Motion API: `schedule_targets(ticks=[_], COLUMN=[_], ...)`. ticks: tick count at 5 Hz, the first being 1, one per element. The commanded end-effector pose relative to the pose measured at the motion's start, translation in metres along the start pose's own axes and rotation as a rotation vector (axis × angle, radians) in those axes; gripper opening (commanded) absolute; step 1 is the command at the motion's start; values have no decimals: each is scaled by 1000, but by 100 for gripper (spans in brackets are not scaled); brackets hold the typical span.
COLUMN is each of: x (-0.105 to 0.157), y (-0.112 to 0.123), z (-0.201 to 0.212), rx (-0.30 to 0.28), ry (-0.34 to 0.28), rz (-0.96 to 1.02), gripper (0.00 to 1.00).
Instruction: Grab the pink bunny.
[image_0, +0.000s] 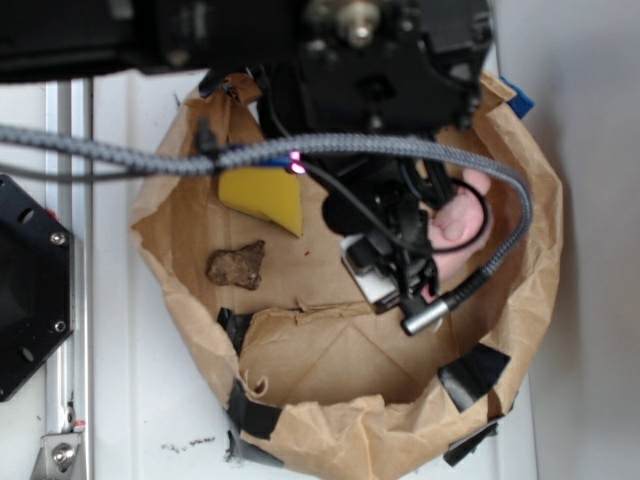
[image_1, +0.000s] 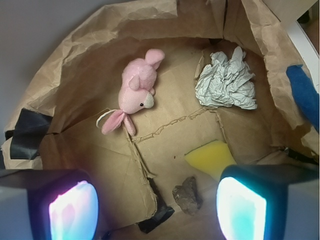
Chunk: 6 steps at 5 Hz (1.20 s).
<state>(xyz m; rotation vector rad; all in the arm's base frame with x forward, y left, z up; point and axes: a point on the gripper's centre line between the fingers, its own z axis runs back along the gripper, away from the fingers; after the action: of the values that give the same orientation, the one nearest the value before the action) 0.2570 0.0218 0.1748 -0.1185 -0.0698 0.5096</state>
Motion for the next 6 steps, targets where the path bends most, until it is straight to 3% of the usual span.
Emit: schedule_targets(ticks=[1, 2, 3, 4, 5, 6], x=[8, 8, 13, 12, 4, 4], y=[7, 7, 8, 2, 1, 3], z=[15, 15, -17, -40, -54, -71], rx=[-21, -21, 39, 88, 100, 110], ry=[-56, -56, -144, -170, -222, -185], rz=[18, 18, 30, 45, 56, 61], gripper=[100, 100, 100, 100, 100, 100])
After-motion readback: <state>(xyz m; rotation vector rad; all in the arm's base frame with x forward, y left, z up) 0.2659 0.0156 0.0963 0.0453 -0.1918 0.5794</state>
